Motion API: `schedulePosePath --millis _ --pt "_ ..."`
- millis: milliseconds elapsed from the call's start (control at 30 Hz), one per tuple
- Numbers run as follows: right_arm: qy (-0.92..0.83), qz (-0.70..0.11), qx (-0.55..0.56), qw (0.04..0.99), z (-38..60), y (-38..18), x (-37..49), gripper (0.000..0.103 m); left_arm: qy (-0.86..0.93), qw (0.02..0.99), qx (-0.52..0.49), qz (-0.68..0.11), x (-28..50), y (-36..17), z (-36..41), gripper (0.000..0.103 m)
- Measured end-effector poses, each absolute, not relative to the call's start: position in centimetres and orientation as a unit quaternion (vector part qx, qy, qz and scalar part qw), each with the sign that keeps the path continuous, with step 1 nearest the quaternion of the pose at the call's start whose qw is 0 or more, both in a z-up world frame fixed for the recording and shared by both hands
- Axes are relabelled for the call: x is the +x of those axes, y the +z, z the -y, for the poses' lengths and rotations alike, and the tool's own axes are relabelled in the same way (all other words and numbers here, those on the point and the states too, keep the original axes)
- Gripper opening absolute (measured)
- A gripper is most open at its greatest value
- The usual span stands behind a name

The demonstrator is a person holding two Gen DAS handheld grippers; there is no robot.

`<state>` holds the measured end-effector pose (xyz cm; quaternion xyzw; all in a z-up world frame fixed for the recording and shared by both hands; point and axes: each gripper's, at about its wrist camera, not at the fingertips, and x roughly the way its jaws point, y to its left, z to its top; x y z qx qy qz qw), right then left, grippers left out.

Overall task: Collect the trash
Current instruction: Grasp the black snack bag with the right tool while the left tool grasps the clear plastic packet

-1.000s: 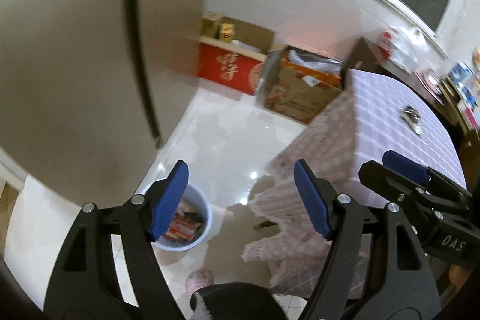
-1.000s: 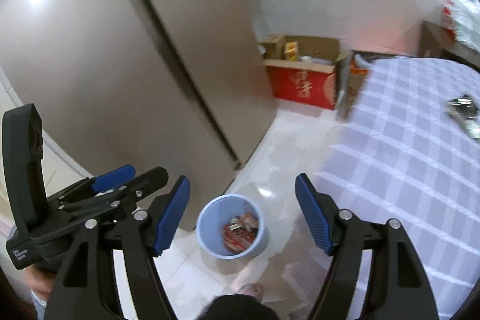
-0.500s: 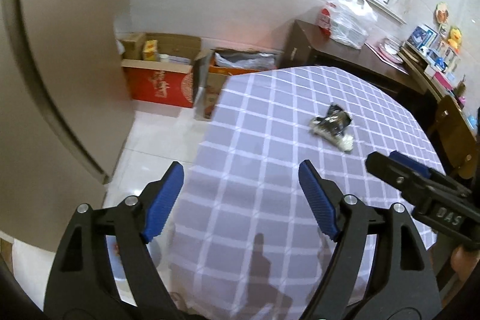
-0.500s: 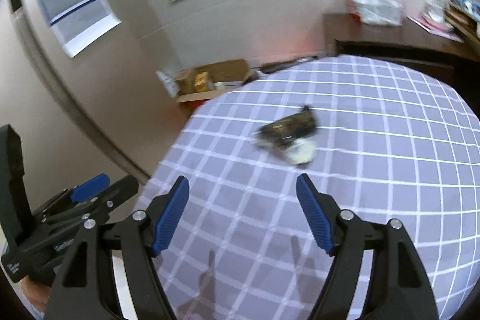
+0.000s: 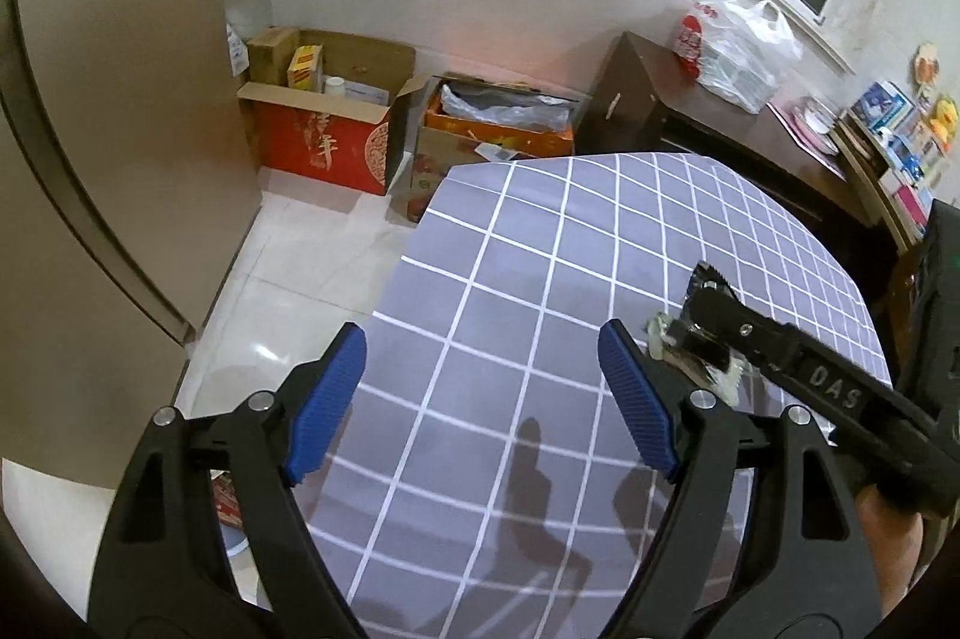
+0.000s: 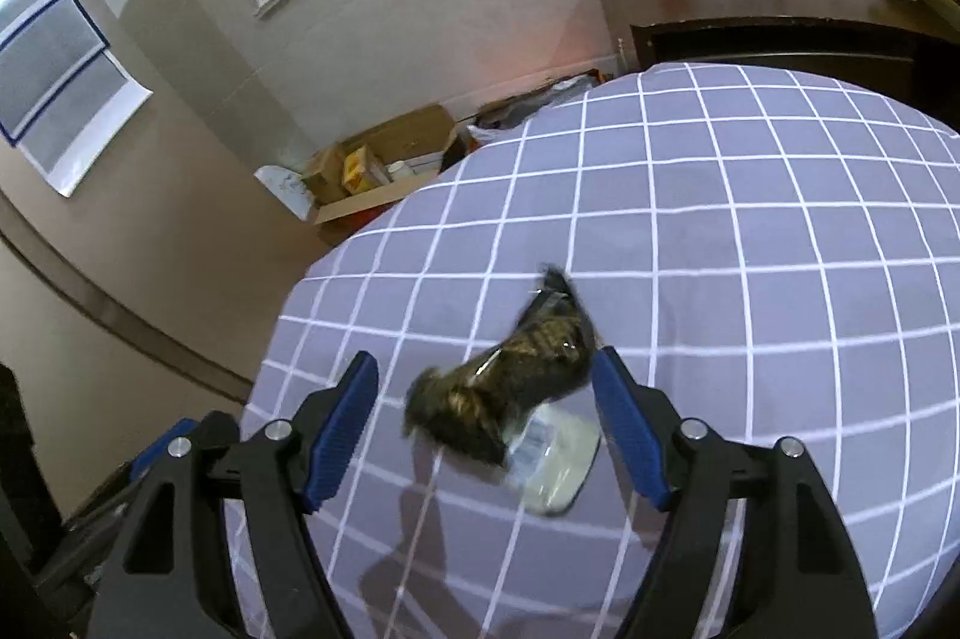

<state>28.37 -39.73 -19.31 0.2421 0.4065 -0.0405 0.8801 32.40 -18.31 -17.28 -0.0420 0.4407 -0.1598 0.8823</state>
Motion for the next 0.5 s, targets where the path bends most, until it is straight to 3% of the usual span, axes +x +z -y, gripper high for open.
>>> schedulePosePath --millis 67,100,133,167,400,500 --pt "-0.044 -0.409 0.228 0.883 39.7 -19.7 28.8 0.068 -0.158 0.881 -0.042 -0.444 32.7 -17.5 18.7 0.079" --pt "-0.051 -0.411 0.213 0.885 39.6 -19.8 29.0 0.056 -0.159 0.880 -0.042 -0.446 32.8 -17.6 18.9 0.079" --pt "-0.051 -0.411 0.203 0.887 39.6 -19.8 29.0 0.037 -0.162 0.878 -0.044 -0.449 32.8 -17.6 19.4 0.079" --pt "-0.036 -0.411 0.210 0.887 39.8 -20.0 29.0 0.027 -0.165 0.876 -0.045 -0.450 32.7 -17.6 19.7 0.079" --pt "-0.036 -0.378 0.206 0.902 42.6 -18.3 26.2 0.014 -0.201 0.857 -0.060 -0.471 32.0 -17.6 23.3 0.079" --pt "-0.048 -0.371 0.186 0.909 43.7 -17.7 24.9 0.012 -0.206 0.850 -0.057 -0.482 31.7 -18.0 25.2 0.079"
